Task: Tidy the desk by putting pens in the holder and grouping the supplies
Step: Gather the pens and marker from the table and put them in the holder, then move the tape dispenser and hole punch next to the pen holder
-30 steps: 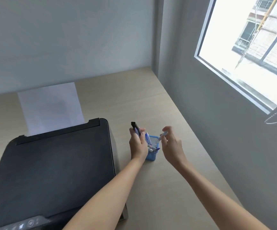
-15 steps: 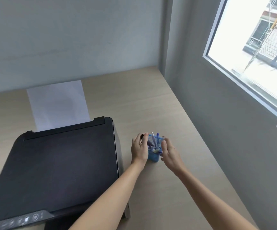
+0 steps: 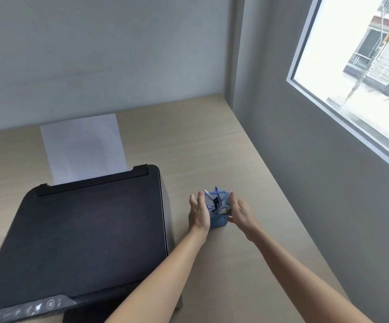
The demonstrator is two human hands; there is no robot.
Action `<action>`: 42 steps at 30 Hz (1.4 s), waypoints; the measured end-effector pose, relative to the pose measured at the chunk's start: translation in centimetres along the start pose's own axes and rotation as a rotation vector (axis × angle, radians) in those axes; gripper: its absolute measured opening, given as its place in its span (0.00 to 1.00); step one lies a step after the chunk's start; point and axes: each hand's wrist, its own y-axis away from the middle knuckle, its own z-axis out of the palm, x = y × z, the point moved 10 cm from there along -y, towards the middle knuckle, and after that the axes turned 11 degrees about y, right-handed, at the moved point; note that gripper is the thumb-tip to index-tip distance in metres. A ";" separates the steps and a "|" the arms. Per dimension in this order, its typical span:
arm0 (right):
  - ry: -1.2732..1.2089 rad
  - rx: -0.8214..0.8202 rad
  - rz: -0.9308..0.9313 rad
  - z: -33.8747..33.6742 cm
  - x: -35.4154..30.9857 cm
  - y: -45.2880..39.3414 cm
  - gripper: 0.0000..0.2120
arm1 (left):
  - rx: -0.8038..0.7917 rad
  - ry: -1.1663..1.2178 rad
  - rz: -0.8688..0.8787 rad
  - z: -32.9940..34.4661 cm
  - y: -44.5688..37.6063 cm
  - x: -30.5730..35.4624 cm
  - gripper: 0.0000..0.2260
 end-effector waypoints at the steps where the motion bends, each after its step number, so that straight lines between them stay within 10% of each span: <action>1: 0.000 -0.010 0.007 -0.1 -0.3 0.1 0.34 | 0.003 0.019 -0.017 -0.2 -0.4 -0.8 0.37; 5: 0.013 -0.064 0.041 -0.1 -1.3 0.4 0.34 | -0.008 0.029 -0.027 0.1 1.1 -0.3 0.21; 10: 0.086 -0.033 0.004 -0.5 -0.6 -0.8 0.45 | -0.009 0.012 0.023 -0.3 1.7 1.5 0.29; 16: 0.223 0.201 -0.166 -4.6 -10.4 5.7 0.19 | -0.055 0.014 0.155 -2.0 3.7 5.8 0.25; 22: 0.269 0.180 -0.365 -1.1 -18.6 9.3 0.23 | -0.089 0.100 0.319 -8.7 8.9 12.5 0.21; 26: 0.258 0.062 -0.472 5.9 -22.7 11.2 0.35 | -0.028 0.105 0.387 -17.4 12.7 14.8 0.20; 42: 0.387 -0.514 -0.631 43.9 -32.4 27.3 0.15 | 0.833 -0.351 0.153 -63.7 23.1 1.8 0.17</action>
